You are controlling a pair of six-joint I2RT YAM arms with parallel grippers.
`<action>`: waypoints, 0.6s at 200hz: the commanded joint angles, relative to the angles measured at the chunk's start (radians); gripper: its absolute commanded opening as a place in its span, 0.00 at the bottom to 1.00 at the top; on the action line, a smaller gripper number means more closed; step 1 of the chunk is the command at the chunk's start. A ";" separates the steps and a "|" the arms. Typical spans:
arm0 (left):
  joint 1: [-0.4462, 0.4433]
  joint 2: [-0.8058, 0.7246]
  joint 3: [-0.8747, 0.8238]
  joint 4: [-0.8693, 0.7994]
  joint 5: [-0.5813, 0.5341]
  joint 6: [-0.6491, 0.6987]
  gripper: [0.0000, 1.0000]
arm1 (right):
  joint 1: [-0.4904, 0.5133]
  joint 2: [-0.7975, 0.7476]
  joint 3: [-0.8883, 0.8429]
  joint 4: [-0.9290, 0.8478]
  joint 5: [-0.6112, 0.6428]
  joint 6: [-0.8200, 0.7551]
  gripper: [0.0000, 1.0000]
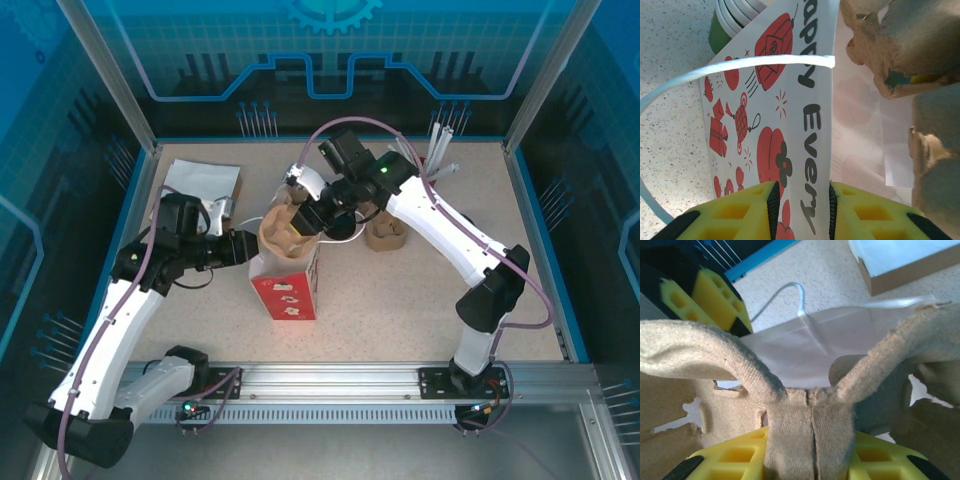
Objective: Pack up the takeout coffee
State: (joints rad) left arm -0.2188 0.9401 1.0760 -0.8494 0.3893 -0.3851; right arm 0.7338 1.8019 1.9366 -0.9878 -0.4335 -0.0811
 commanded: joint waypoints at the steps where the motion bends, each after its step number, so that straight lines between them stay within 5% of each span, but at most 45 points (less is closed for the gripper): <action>1: 0.007 -0.014 -0.013 -0.024 -0.007 0.020 0.32 | 0.022 0.036 0.034 -0.083 0.096 -0.051 0.31; 120: 0.007 -0.011 -0.012 0.000 -0.001 0.000 0.25 | 0.096 0.098 0.114 -0.208 0.305 -0.152 0.30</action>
State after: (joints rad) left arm -0.2188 0.9401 1.0760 -0.8494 0.3897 -0.3855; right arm 0.8040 1.8717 2.0026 -1.1229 -0.2096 -0.1703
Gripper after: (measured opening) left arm 0.271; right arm 0.304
